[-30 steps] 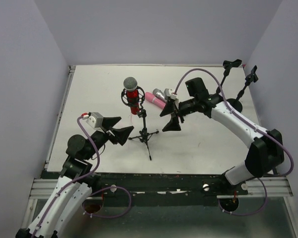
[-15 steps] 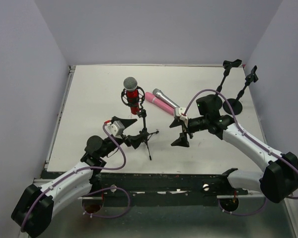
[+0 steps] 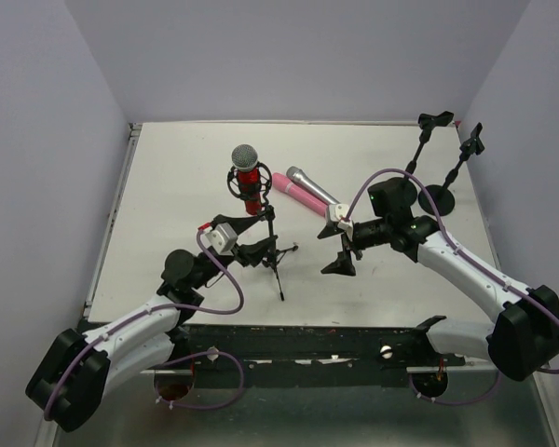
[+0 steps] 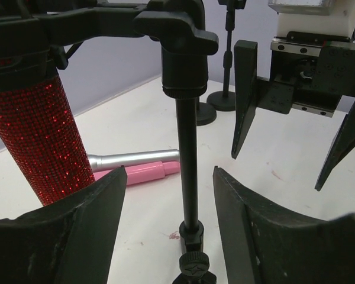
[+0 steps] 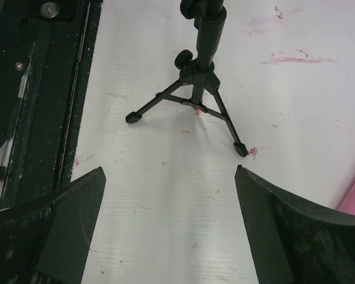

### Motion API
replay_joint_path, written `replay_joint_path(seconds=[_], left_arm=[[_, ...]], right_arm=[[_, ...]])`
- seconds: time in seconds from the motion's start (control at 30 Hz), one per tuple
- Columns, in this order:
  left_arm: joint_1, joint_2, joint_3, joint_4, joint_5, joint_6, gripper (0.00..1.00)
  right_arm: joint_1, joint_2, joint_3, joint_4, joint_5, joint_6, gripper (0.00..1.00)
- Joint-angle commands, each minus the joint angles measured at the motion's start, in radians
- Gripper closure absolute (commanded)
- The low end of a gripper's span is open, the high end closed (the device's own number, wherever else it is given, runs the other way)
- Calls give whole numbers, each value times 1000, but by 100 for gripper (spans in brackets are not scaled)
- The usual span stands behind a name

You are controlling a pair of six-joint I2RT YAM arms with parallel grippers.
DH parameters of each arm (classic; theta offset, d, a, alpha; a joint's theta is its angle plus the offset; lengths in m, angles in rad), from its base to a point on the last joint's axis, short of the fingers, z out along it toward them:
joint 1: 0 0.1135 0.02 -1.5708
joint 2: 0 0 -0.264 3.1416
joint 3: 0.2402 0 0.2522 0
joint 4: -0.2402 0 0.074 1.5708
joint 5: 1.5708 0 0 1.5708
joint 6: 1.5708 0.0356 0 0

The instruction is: Attach the microphones to the stand

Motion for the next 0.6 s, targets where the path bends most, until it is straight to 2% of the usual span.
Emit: replay_joint_path(seconds=[0.0, 0.2, 0.27, 0.37, 0.47, 0.53, 0.57], left_arm=[[-6, 34, 41, 72, 30, 15, 35], [-9, 107, 61, 132, 99, -44, 53], [-13, 126, 60, 150, 109, -55, 53], [-14, 141, 56, 169, 113, -63, 62], [-13, 141, 58, 172, 115, -66, 80], [-14, 136, 63, 167, 116, -67, 100], [-14, 130, 64, 160, 107, -69, 100]], right_arm=[[-5, 4, 17, -24, 4, -30, 2], [-3, 15, 14, -23, 8, -30, 2], [-3, 18, 14, -24, 11, -30, 2], [-3, 23, 16, -24, 17, -30, 2], [-3, 26, 13, -23, 17, -33, 2], [-3, 29, 13, -24, 19, -31, 2], [-3, 30, 14, -26, 19, -33, 2]])
